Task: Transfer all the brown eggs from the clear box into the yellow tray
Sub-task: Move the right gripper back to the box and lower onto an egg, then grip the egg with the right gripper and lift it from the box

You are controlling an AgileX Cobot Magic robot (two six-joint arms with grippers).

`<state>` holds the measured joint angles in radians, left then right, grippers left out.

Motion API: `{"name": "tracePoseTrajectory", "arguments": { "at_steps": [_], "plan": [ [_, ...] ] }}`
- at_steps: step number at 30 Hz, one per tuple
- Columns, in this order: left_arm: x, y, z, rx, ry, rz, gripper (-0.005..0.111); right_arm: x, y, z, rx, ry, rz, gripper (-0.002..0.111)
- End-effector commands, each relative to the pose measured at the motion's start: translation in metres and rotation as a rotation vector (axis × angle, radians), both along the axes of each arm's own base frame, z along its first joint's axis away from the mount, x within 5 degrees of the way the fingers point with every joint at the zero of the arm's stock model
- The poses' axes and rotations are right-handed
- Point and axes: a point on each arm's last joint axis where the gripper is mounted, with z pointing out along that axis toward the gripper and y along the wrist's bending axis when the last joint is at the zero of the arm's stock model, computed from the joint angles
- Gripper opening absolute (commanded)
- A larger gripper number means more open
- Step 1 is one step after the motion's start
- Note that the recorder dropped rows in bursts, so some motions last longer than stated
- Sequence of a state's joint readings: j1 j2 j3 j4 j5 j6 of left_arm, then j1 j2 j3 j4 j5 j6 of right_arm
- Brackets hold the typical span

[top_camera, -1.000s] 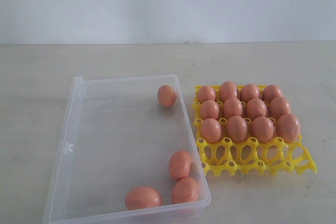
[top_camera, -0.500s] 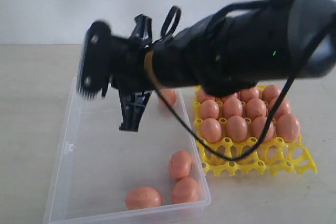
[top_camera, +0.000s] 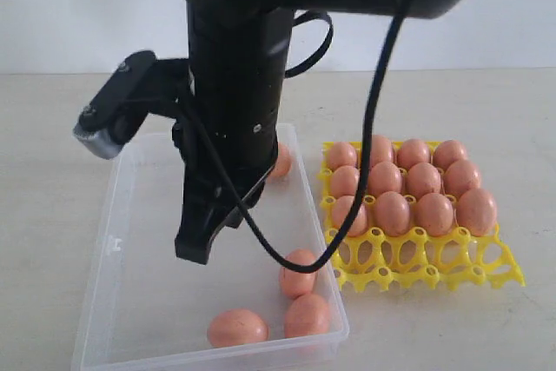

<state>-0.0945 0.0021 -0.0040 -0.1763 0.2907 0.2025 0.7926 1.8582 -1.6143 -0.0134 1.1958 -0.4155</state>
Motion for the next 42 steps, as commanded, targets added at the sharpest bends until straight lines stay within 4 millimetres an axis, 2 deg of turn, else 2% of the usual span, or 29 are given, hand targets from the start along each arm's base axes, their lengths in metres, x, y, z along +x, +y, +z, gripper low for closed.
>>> {"name": "tracePoseTrajectory", "arguments": {
  "at_steps": [1, 2, 3, 4, 8, 17, 26, 36, 40, 42],
  "plan": [
    [0.000, 0.000, -0.001, 0.002, -0.005, -0.004, 0.004, 0.007, 0.013, -0.048, -0.063, 0.135, 0.135, 0.025],
    [0.000, 0.000, -0.001, 0.002, -0.005, -0.004, 0.004, 0.008, 0.019, -0.059, -0.044, 0.166, 0.177, 0.037],
    [0.000, 0.000, -0.001, 0.002, -0.005, -0.004, 0.004, 0.009, 0.021, -0.065, -0.038, 0.172, 0.183, 0.044],
    [0.000, 0.000, -0.001, 0.002, -0.005, -0.004, 0.004, 0.010, 0.022, -0.072, -0.048, 0.185, 0.182, 0.046],
    [0.000, 0.000, -0.001, 0.002, -0.005, -0.004, 0.004, 0.011, 0.024, -0.082, -0.055, 0.209, 0.179, 0.045],
    [0.000, 0.000, -0.001, 0.002, -0.005, -0.004, 0.004, 0.011, 0.027, -0.085, -0.033, 0.213, 0.171, 0.045],
    [0.000, 0.000, -0.001, 0.002, -0.005, -0.004, 0.004, 0.015, 0.031, -0.115, -0.069, 0.255, 0.161, 0.045],
    [0.000, 0.000, -0.001, 0.002, -0.005, -0.004, 0.004, 0.014, 0.029, -0.111, -0.075, 0.256, 0.140, 0.045],
    [0.000, 0.000, -0.001, 0.002, -0.005, -0.004, 0.004, 0.016, 0.024, -0.102, -0.102, 0.230, -0.011, 0.045],
    [0.000, 0.000, -0.001, 0.002, -0.005, -0.004, 0.004, 0.012, 0.023, -0.102, -0.112, 0.285, -0.086, 0.045]
  ]
}}
